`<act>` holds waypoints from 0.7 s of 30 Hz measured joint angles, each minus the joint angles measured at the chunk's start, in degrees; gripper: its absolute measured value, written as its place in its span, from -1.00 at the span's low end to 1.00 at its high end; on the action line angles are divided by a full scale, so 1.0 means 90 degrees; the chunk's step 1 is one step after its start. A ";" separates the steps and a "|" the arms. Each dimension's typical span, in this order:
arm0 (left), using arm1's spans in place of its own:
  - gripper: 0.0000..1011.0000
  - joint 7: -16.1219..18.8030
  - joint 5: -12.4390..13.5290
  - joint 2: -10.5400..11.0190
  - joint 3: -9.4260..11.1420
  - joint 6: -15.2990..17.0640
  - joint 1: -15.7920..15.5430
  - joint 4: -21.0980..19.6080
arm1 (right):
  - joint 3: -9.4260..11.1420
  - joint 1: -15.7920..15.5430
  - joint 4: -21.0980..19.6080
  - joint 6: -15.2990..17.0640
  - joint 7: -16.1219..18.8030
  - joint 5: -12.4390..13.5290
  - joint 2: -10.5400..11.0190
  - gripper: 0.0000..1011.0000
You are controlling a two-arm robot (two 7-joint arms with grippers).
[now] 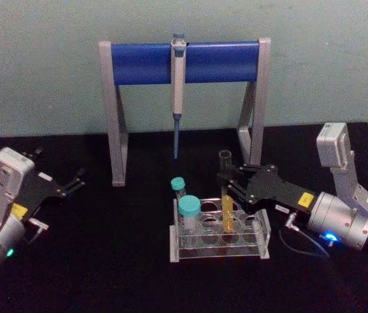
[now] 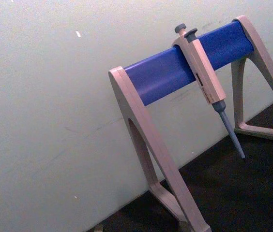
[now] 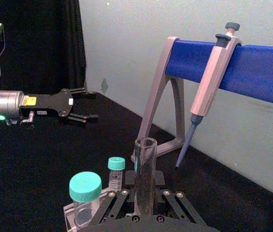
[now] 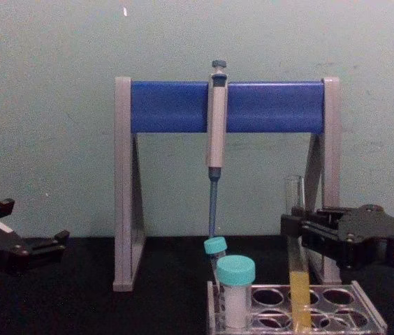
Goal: Pick up the test tube from the test tube rack, shake it, then place it back into the test tube rack.
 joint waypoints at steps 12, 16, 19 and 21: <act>0.98 0.0000 0.0000 0.0000 0.0000 0.0000 0.0000 0.0000 | -0.0003 -0.0017 0.0005 0.0035 -0.0049 -0.0014 0.0003 -0.55; 0.98 0.0000 0.0000 0.0000 0.0000 0.0000 0.0000 0.0000 | 0.0001 -0.0021 0.0001 0.0059 -0.0062 -0.0018 0.0008 -0.55; 0.98 0.0000 0.0000 0.0000 0.0000 0.0000 0.0000 0.0000 | 0.0004 -0.0025 -0.0002 0.0067 -0.0077 -0.0020 0.0008 -0.55; 0.98 0.0000 0.0000 0.0000 0.0000 0.0000 0.0000 0.0000 | 0.0010 -0.0031 -0.0010 0.0074 -0.0096 -0.0024 0.0009 -0.55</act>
